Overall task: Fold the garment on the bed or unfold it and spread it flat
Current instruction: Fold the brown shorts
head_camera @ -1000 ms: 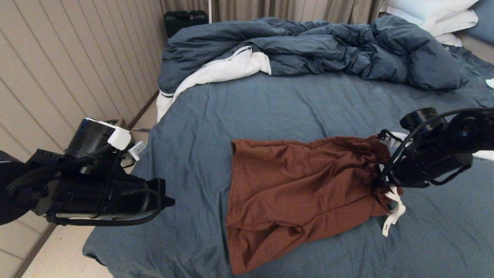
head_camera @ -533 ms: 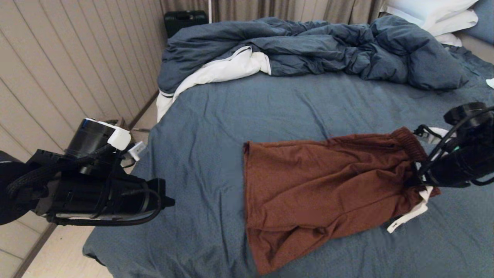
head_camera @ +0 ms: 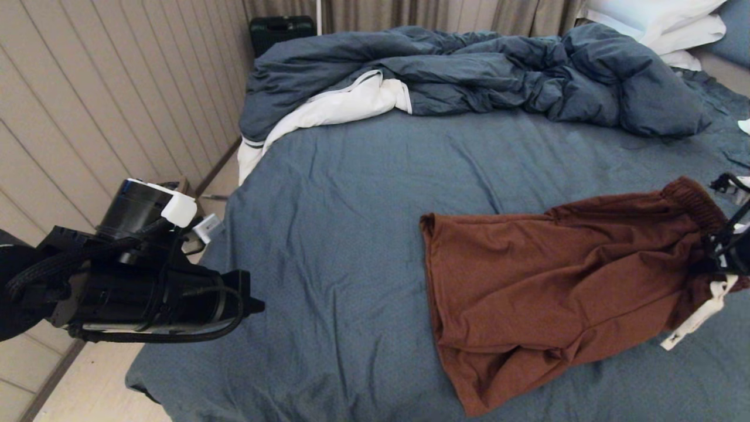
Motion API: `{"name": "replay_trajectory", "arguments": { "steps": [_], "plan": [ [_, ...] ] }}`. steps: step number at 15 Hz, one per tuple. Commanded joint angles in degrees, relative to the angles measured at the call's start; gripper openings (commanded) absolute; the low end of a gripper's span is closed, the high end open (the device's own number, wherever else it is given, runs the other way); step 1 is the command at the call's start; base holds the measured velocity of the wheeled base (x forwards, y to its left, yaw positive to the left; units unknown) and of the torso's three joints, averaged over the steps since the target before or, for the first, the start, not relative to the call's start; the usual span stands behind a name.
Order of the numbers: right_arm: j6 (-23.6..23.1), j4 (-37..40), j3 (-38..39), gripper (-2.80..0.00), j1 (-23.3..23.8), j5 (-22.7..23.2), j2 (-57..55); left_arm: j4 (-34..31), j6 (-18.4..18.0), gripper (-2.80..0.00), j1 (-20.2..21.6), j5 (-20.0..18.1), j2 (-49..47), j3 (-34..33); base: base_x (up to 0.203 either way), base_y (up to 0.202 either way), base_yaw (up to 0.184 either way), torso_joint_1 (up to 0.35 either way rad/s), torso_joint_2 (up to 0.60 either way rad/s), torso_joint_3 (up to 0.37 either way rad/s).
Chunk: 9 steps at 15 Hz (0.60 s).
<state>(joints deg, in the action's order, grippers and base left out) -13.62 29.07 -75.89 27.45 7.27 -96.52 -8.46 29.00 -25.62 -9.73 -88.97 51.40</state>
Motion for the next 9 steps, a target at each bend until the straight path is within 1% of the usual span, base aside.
{"name": "replay_trajectory", "arguments": {
  "steps": [1, 4, 7, 9],
  "plan": [
    [0.4, 0.2, 0.1, -2.80, -5.1, 0.5, 3.2, -0.1, 0.2, -2.80, 0.0, 0.0, 0.3, -0.1, 0.000, 0.000, 0.000, 0.000, 0.00, 0.000],
    [4.6, 0.5, -1.4, -2.80, -19.0, 0.4, 5.2, -0.1, 0.2, -2.80, 0.0, 0.0, 0.2, -0.2, 0.000, 0.000, 0.000, 0.000, 0.00, 0.000],
    [9.7, 2.2, -4.9, -2.80, -35.8, -0.2, 5.5, -0.1, 0.1, -2.80, 0.0, 0.0, 0.0, -0.4, 0.000, 0.000, 0.000, 0.000, 0.00, 0.000],
    [12.7, 2.8, -7.8, -2.80, -45.8, -2.0, 2.8, -0.1, 0.1, -2.80, -0.4, 0.0, -0.2, -0.5, 0.000, 0.000, 0.000, 0.000, 0.00, 0.000]
  ]
}}
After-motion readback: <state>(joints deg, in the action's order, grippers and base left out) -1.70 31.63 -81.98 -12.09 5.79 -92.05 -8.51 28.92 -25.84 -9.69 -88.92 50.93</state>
